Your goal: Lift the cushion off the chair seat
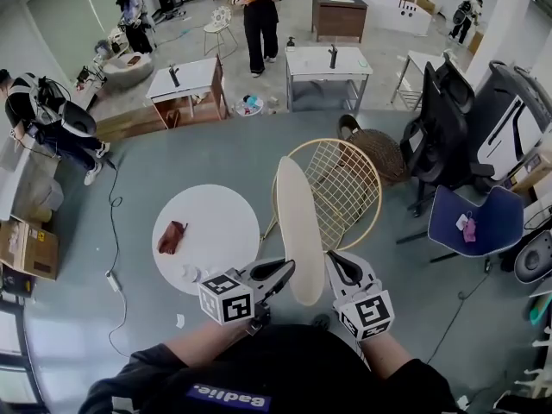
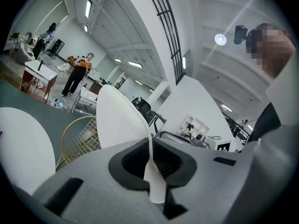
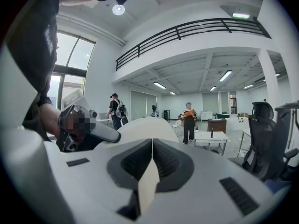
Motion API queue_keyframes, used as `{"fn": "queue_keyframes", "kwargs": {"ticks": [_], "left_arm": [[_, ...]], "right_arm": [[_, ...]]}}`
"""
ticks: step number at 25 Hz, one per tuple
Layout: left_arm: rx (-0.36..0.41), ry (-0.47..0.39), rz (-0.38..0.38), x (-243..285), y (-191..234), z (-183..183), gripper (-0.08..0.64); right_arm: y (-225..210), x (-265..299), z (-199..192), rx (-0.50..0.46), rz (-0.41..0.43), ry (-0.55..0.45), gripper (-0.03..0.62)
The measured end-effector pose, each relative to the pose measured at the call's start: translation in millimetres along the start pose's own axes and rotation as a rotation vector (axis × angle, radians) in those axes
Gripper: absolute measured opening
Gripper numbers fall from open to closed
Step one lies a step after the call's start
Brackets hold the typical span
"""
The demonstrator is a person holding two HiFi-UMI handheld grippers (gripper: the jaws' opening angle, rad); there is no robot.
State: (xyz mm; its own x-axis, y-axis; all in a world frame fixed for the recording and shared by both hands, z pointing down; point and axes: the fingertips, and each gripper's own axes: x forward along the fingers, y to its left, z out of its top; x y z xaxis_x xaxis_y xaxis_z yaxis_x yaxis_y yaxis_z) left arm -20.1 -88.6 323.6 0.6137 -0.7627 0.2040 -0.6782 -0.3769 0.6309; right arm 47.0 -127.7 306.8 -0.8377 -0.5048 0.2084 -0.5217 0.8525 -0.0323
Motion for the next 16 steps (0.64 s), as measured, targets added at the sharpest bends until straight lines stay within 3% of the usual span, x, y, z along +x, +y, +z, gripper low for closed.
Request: {"fn": "queue_keyframes", "kwargs": {"ticks": [16], "left_arm": [[-0.059,-0.026,-0.008,-3.3,-2.7,2.6,0.031]], "right_arm": [[3.2,-2.3,0.6,0.015,0.004,-0.002,0.026]]}}
